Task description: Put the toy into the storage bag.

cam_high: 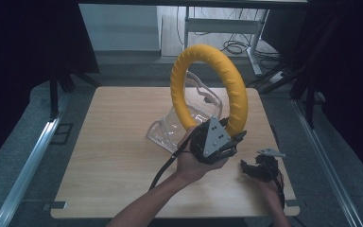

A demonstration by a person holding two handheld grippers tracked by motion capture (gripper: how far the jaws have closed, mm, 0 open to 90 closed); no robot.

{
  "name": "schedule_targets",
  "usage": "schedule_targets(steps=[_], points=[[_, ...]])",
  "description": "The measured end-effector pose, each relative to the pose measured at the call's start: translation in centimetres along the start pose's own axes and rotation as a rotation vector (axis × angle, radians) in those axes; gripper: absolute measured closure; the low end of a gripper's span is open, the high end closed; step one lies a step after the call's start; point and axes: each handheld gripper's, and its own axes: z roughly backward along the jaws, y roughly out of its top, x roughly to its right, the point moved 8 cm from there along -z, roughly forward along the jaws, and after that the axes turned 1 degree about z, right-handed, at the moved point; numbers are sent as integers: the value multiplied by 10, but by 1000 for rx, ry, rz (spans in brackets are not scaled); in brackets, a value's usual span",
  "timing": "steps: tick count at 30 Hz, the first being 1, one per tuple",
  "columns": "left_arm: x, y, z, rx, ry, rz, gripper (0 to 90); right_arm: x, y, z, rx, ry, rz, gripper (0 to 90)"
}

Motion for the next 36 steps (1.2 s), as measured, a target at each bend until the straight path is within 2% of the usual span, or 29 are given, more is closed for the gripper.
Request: schedule_targets(steps=[7, 18, 27, 31, 36], points=[[-1, -5, -4, -5, -19, 17, 495, 0, 0, 0, 0, 0, 0, 142], [-13, -20, -10, -33, -28, 52, 495, 0, 0, 0, 1, 0, 3, 142], [-22, -31, -14, -51, -19, 62, 495, 0, 0, 0, 3, -1, 1, 142], [-23, -34, -14, -54, -39, 79, 495, 1, 0, 0, 4, -1, 4, 142], [-24, -37, -16, -62, -35, 86, 495, 1, 0, 0, 6, -2, 4, 142]])
